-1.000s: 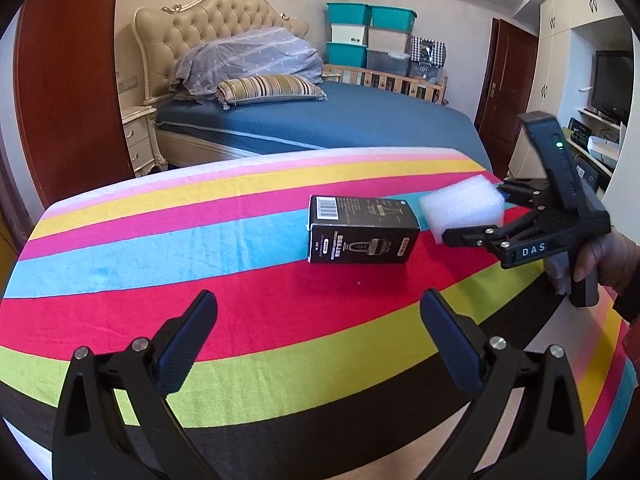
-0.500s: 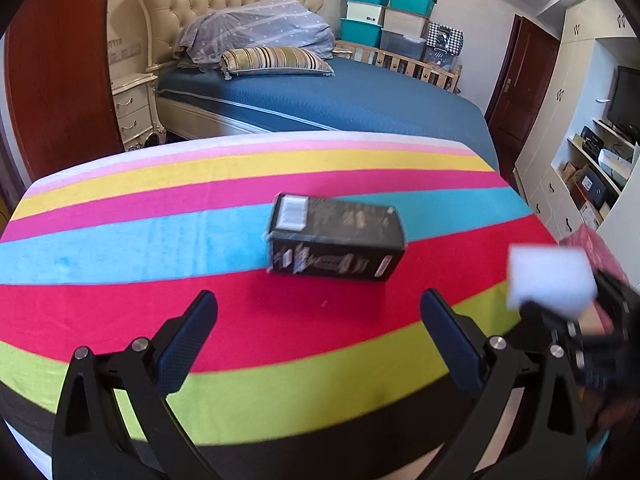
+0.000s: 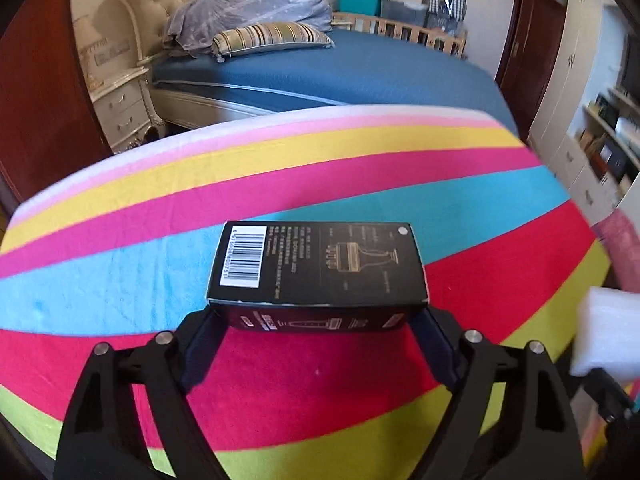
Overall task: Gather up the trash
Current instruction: 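Grasp the small white foam block with the right gripper while the left grasps the black box, then carry the foam block and black box over the pink wastebasket with both grippers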
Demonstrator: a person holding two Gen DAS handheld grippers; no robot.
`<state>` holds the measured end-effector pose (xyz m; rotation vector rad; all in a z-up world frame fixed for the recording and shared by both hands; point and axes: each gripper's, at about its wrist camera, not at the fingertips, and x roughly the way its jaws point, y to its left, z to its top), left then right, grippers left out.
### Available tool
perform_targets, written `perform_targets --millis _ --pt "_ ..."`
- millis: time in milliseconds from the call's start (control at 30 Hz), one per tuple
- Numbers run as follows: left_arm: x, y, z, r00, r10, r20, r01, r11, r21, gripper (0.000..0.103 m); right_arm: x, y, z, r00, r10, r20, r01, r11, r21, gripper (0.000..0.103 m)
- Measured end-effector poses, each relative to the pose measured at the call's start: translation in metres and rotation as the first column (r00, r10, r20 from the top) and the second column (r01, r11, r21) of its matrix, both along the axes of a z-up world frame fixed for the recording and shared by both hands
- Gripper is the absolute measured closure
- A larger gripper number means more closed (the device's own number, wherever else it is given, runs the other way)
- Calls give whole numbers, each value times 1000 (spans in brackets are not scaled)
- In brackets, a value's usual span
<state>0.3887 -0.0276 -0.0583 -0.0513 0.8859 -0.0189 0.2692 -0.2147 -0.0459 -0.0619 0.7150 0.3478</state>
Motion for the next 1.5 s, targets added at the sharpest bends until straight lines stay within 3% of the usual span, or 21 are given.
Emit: perform_targets --millis 233,600,800,967,1233,1500 --pt "-58 -9 7 996 -64 69 64 998 9 21 -14 3 -3 999 -34 -11 34 999 -17 28" --pt "-168 -10 24 978 -67 197 68 998 1 21 -73 -7 5 990 -119 80 117 993 31 28" --pt "-212 -17 28 956 -74 283 77 997 0 21 -94 -19 10 973 -182 144 174 982 70 27" --pt "-224 -30 23 948 -113 297 109 994 32 21 -92 -24 8 970 -208 130 199 977 78 28" --pt "-216 -23 22 957 -92 274 102 995 -22 21 -95 -18 6 963 -227 147 226 974 22 28" --pt "-216 -21 22 953 -93 287 101 995 -12 21 -96 -9 6 957 -237 168 242 970 -13 28"
